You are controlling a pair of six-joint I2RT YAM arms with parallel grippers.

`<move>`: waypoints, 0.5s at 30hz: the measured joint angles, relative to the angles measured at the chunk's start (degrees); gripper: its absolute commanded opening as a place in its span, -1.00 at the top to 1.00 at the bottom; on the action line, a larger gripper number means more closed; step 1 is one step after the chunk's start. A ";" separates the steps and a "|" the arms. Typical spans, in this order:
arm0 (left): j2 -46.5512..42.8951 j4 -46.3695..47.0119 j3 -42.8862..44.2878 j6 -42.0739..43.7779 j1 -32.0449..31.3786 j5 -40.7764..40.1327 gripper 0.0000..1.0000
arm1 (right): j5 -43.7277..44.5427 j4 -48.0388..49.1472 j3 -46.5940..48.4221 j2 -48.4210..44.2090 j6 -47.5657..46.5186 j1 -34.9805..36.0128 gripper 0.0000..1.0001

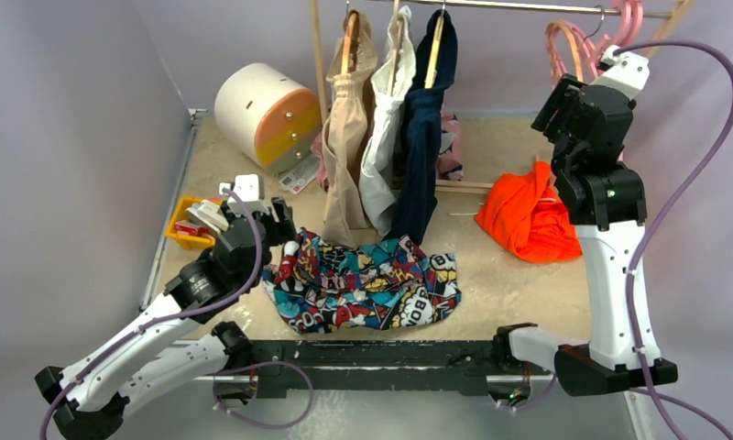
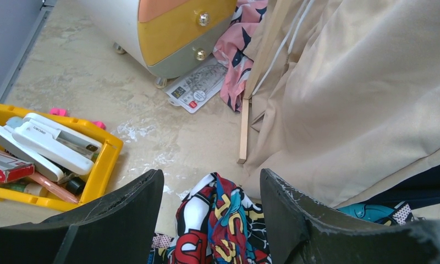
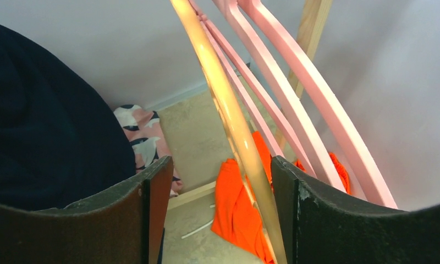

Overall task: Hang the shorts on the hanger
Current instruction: Pick up the hanger from the clothesline.

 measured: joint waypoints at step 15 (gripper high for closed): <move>0.13 0.07 0.00 0.00 0.02 1.27 -0.26 | -3.06 3.58 -2.45 0.68 -0.07 -0.28 0.14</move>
